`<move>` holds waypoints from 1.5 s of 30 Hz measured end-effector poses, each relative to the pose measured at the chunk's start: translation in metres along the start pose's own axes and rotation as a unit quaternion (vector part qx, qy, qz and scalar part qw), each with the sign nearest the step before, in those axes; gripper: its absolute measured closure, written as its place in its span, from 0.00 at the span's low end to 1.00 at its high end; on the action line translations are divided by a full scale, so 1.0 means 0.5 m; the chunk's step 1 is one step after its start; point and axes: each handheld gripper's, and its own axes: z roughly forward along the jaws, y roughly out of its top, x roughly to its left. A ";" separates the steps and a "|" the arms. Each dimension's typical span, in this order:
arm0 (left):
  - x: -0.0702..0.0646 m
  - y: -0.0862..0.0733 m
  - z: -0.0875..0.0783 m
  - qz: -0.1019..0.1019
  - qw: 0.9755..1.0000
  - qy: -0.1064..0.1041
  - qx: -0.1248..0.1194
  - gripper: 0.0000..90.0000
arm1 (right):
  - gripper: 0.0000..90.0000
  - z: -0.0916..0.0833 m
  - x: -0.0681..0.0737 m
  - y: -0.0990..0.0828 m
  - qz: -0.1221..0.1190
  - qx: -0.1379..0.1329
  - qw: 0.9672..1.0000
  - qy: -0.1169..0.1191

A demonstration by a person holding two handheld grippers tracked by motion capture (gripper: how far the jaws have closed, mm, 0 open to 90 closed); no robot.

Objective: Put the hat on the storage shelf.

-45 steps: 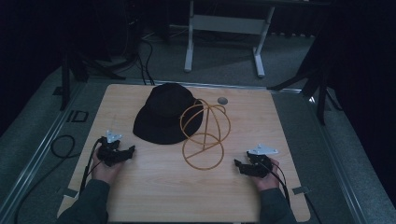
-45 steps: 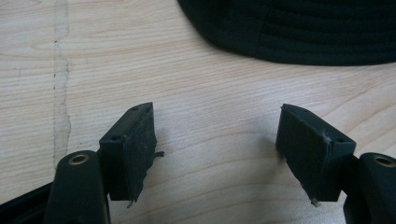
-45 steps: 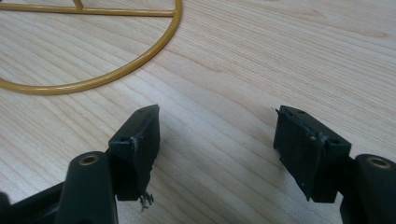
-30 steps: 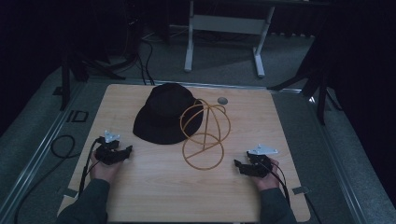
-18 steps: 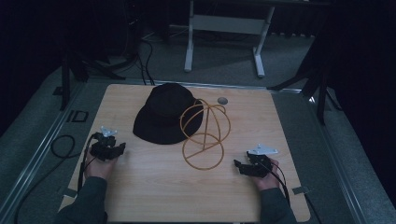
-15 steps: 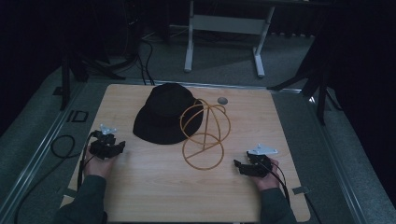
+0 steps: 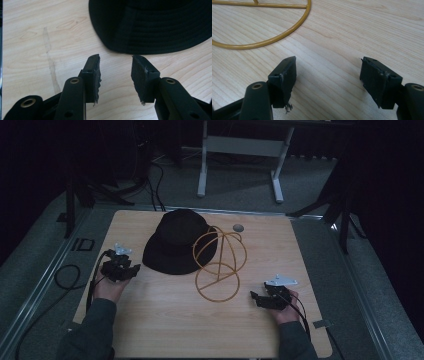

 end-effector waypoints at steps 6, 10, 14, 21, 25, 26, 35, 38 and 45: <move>-0.012 0.028 0.001 0.020 1.000 -0.008 -0.003 0.63 | 0.32 0.001 -0.001 0.000 -0.003 0.000 1.000 0.001; -0.015 0.048 0.004 0.042 0.999 -0.012 0.004 0.61 | 0.32 0.001 -0.001 0.000 -0.002 0.000 1.000 0.001; -0.009 0.065 0.005 0.047 0.999 -0.027 0.007 0.60 | 0.32 0.001 -0.001 0.000 -0.003 -0.001 1.000 0.001; -0.003 0.093 0.008 0.052 0.998 -0.048 0.004 0.56 | 0.32 0.001 -0.001 0.000 -0.002 0.000 1.000 0.001; 0.000 0.113 0.013 0.065 0.996 -0.057 0.007 0.53 | 0.32 0.001 -0.001 0.000 -0.002 0.000 1.000 0.001; 0.001 0.117 0.014 0.066 0.996 -0.058 0.009 0.52 | 0.32 0.001 -0.001 0.000 -0.003 -0.001 1.000 0.001; 0.009 0.150 0.031 0.073 0.994 -0.084 0.011 0.42 | 0.32 0.001 -0.001 0.000 -0.002 -0.001 1.000 0.001; 0.007 0.162 0.044 0.084 0.992 -0.092 0.010 0.37 | 0.32 0.001 -0.001 0.000 -0.003 -0.001 1.000 0.001; 0.003 0.180 0.059 0.096 0.989 -0.110 0.019 0.30 | 0.32 0.001 -0.001 0.000 -0.003 -0.001 1.000 0.001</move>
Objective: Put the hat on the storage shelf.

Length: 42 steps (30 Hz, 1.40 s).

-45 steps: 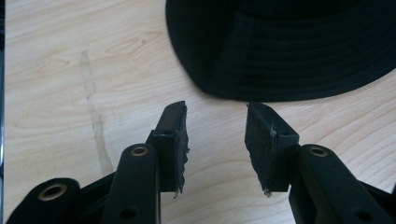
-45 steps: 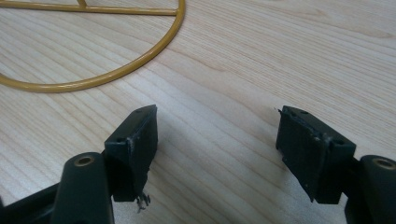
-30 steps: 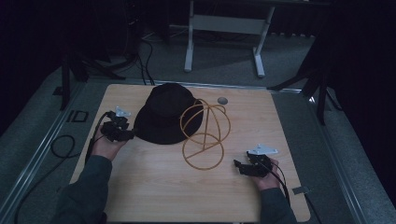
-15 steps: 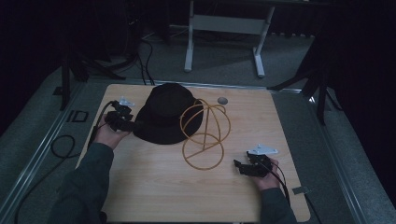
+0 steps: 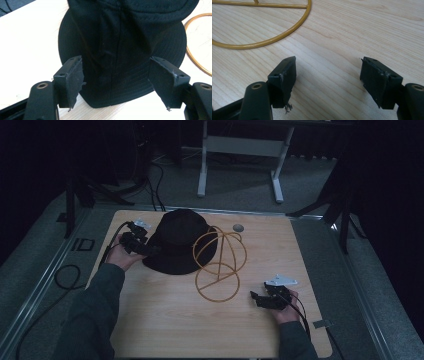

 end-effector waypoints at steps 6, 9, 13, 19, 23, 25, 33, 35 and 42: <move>0.008 0.017 0.022 -0.013 1.000 -0.027 0.001 0.23 | 0.32 0.000 0.000 0.000 0.000 0.000 1.000 0.000; 0.003 0.030 0.030 -0.006 0.999 -0.035 -0.010 0.19 | 0.32 0.000 0.000 0.000 0.000 0.000 1.000 0.000; 0.004 0.036 0.056 -0.002 0.999 -0.031 0.011 0.16 | 0.32 0.000 0.000 0.000 0.000 0.000 1.000 0.000; 0.005 0.037 0.074 -0.010 1.000 -0.021 0.006 0.37 | 0.32 0.000 0.000 0.000 0.000 0.000 1.000 0.000; -0.003 0.043 0.075 0.012 1.000 0.007 0.026 0.60 | 0.32 0.000 0.000 0.000 0.000 0.000 1.000 0.000; -0.008 0.047 0.073 0.025 0.999 0.015 0.036 0.71 | 0.32 0.000 0.000 0.000 0.001 0.000 1.000 0.000; -0.020 0.048 0.064 0.058 0.996 0.024 0.059 0.95 | 0.32 0.000 0.000 0.000 0.000 0.000 1.000 0.000; -0.022 0.049 0.062 0.061 0.996 0.024 0.059 0.97 | 0.32 0.000 0.000 0.000 0.000 0.000 1.000 0.000; -0.021 0.049 0.043 0.067 0.996 0.012 0.057 0.98 | 0.32 0.000 0.000 0.000 0.000 0.000 1.000 0.000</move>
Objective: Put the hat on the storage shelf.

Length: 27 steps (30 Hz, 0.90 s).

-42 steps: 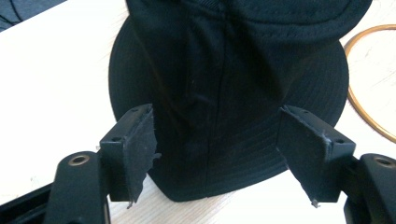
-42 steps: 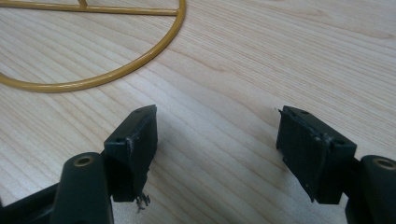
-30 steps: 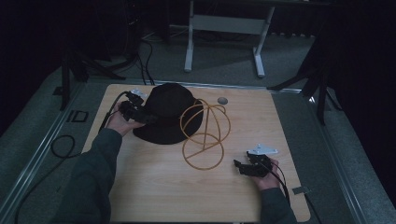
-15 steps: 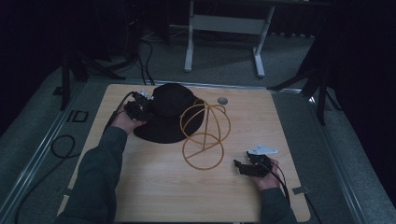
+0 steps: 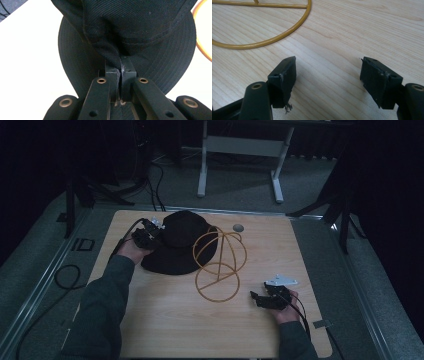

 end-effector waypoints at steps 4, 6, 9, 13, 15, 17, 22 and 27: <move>0.002 -0.001 -0.013 0.002 1.000 -0.001 -0.004 0.98 | 0.32 0.000 0.000 0.000 0.000 0.000 1.000 0.000; 0.002 -0.002 -0.019 0.002 1.000 -0.002 -0.008 0.98 | 0.32 0.000 0.000 0.000 0.000 0.000 1.000 0.000; 0.005 -0.003 -0.029 -0.002 1.000 -0.003 -0.013 0.98 | 0.32 0.000 0.000 0.000 0.000 0.000 1.000 0.000; 0.007 -0.004 -0.041 -0.007 1.000 -0.003 -0.020 0.98 | 0.32 0.000 0.000 0.000 0.000 0.000 1.000 0.000; 0.008 -0.005 -0.047 -0.009 1.000 -0.001 -0.023 0.98 | 0.32 0.000 0.000 0.000 0.000 0.000 1.000 0.000; 0.009 -0.005 -0.051 -0.009 1.000 0.001 -0.025 0.98 | 0.32 0.000 0.000 0.000 0.000 0.000 1.000 0.000; 0.012 -0.005 -0.065 -0.013 0.999 0.005 -0.035 0.99 | 0.32 0.000 0.000 0.000 0.000 0.000 1.000 0.000; 0.009 0.006 -0.080 -0.008 0.999 0.012 -0.040 0.99 | 0.32 0.000 0.000 0.000 0.001 0.000 1.000 0.000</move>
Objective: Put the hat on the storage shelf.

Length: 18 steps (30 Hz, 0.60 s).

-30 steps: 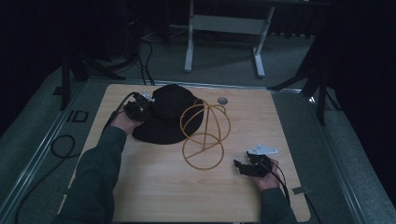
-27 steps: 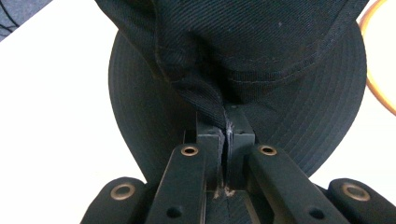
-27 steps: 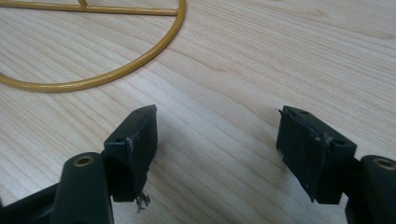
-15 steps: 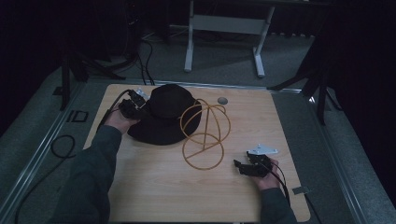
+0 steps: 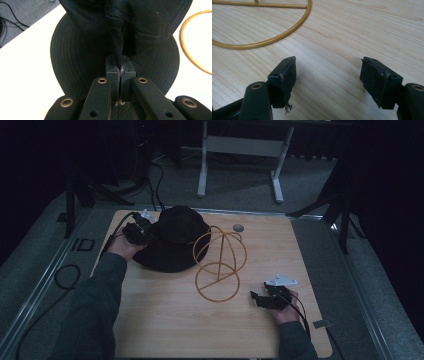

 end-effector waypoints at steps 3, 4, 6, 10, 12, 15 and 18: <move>-0.001 0.008 -0.010 0.000 1.000 -0.002 -0.011 0.99 | 0.32 0.000 0.000 0.000 -0.001 0.000 1.000 0.000; -0.001 0.009 -0.012 -0.002 1.000 -0.003 -0.013 0.99 | 0.32 0.000 0.000 0.000 -0.001 0.000 1.000 0.000; -0.002 0.011 -0.018 -0.002 1.000 -0.004 -0.019 0.99 | 0.32 0.000 0.000 0.000 0.000 0.000 1.000 0.000; -0.006 0.016 -0.028 0.000 1.000 -0.003 -0.027 0.99 | 0.32 0.000 0.000 0.000 -0.001 0.000 1.000 0.000; -0.007 0.017 -0.030 -0.001 1.000 -0.004 -0.030 0.99 | 0.32 0.000 0.000 0.000 0.000 0.000 1.000 0.000; -0.007 0.019 -0.032 -0.002 0.999 -0.006 -0.034 0.99 | 0.32 0.000 0.000 0.000 0.000 0.000 1.000 0.000; -0.006 0.019 -0.037 -0.005 0.999 -0.008 -0.040 0.99 | 0.32 0.000 0.000 0.000 0.000 0.000 1.000 0.000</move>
